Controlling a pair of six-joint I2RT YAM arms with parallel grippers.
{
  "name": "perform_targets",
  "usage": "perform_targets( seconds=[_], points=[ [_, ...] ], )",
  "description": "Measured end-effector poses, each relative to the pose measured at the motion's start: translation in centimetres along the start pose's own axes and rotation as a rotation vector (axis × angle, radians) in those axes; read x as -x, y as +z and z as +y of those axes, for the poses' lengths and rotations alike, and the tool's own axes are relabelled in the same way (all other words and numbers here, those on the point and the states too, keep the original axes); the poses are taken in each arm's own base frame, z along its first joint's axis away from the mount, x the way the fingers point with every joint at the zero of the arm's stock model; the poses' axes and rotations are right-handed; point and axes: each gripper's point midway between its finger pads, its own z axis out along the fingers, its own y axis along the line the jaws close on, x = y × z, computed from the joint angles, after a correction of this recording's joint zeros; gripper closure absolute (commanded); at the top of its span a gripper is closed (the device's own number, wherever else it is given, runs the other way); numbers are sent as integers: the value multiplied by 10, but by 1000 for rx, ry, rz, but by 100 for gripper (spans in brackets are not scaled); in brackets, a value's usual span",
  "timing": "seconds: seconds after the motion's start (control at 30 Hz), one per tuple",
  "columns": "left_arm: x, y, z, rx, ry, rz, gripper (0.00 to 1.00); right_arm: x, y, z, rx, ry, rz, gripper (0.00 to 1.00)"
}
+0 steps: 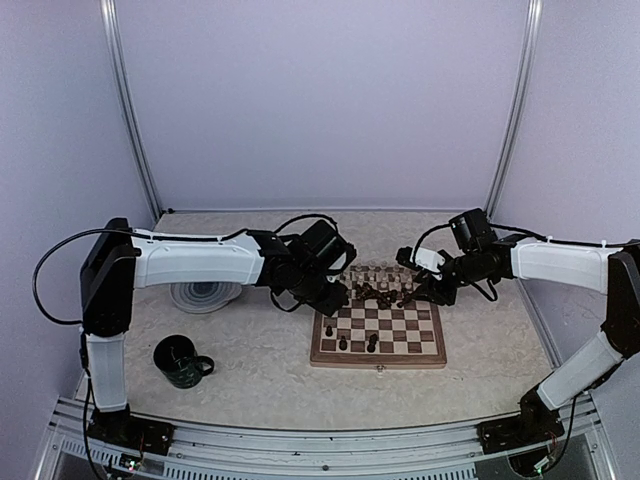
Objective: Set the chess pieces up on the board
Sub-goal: Pick up the pawn from the chessboard.
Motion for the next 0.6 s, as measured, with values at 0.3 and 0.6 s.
perform_targets(
  seconds=[0.3, 0.6],
  points=[
    [47, 14, 25, -15, -55, -83, 64, -1, 0, -1, -3, -1, 3, 57],
    [42, 50, 20, -33, -39, -37, 70, -2, 0, -2, -12, -4, 12, 57]
  ],
)
